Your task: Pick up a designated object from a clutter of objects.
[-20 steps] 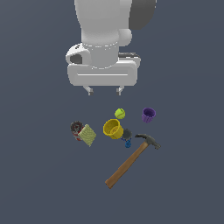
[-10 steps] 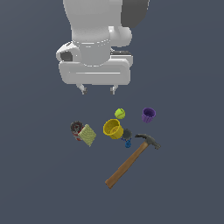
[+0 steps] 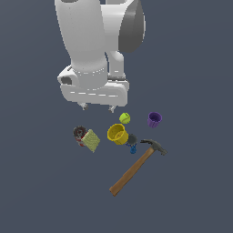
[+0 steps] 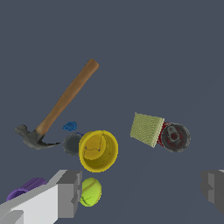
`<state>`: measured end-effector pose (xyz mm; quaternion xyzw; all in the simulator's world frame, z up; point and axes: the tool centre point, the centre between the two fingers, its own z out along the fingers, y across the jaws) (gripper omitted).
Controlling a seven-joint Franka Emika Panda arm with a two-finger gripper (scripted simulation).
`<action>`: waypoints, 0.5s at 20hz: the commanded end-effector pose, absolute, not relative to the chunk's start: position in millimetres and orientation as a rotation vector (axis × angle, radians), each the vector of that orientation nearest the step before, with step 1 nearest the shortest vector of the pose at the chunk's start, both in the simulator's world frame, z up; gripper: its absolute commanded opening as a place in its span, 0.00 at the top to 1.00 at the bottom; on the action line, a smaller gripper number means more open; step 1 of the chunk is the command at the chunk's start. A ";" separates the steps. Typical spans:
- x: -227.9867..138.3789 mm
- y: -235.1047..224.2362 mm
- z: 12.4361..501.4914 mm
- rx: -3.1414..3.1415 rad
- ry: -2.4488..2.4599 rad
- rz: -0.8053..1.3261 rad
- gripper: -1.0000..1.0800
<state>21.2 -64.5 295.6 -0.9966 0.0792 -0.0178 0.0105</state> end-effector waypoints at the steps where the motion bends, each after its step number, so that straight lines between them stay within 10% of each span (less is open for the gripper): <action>1: 25.0 -73.2 272.1 -3.103 0.323 -0.046 0.04; 10: 28.4 -109.9 176.4 -3.065 0.637 -0.013 0.04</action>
